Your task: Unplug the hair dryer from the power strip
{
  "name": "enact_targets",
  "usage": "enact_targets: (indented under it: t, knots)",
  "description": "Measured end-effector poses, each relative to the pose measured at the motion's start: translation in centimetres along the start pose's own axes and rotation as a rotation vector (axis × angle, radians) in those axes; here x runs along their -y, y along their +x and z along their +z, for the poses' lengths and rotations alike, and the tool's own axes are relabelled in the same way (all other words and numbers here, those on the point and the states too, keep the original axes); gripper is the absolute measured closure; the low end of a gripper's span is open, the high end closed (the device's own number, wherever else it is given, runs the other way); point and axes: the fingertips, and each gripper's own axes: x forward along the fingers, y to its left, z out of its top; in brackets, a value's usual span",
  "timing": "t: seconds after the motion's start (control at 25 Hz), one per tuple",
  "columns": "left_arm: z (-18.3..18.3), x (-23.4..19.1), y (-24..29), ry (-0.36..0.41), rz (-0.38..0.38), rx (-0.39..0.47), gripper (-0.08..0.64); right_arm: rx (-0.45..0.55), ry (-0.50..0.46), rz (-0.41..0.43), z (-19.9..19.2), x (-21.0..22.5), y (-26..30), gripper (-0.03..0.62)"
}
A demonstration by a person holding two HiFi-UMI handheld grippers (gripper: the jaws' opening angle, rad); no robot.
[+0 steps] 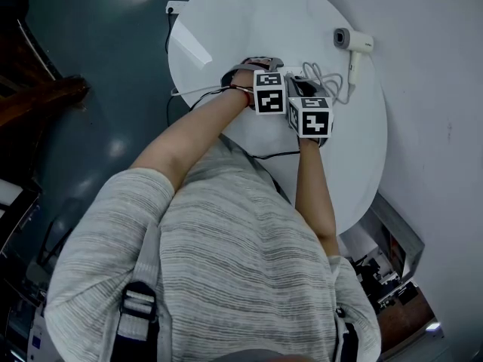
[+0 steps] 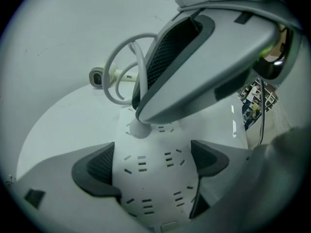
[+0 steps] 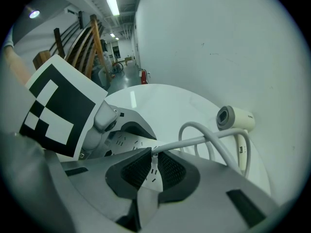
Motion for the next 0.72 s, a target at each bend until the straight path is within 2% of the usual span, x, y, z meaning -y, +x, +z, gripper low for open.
enact_targets:
  t: [0.72]
  knots:
    - [-0.02,0.00,-0.05,-0.003,-0.013,-0.002,0.081,-0.011,-0.005,0.011,0.28,-0.05,-0.81,0.551]
